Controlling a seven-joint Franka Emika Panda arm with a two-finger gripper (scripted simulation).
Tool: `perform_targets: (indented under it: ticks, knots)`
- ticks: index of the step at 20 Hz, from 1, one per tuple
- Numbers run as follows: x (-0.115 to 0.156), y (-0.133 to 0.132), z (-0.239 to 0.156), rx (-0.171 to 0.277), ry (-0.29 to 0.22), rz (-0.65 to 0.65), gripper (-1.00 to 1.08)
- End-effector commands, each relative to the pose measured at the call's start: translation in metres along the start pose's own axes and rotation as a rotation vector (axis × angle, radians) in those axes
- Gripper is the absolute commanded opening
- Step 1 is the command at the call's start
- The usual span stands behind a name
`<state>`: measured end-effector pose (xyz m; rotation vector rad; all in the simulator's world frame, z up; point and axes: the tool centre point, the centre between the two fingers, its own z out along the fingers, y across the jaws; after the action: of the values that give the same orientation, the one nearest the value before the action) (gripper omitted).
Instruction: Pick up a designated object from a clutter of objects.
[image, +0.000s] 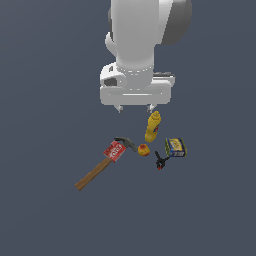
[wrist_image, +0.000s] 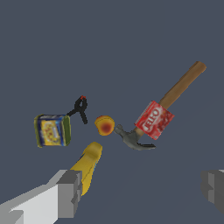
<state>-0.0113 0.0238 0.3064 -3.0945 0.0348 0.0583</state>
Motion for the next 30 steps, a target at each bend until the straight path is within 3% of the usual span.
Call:
perform_targets:
  ticks: [1, 9, 17, 30]
  knots:
    - [0.000, 0.000, 0.000, 0.000, 0.000, 0.000, 1.00]
    - [0.004, 0.010, 0.000, 0.023, -0.008, 0.014, 1.00]
    - [0.009, 0.006, 0.007, 0.019, -0.007, 0.025, 1.00]
    - [0.040, -0.033, 0.080, -0.015, 0.006, 0.128, 1.00]
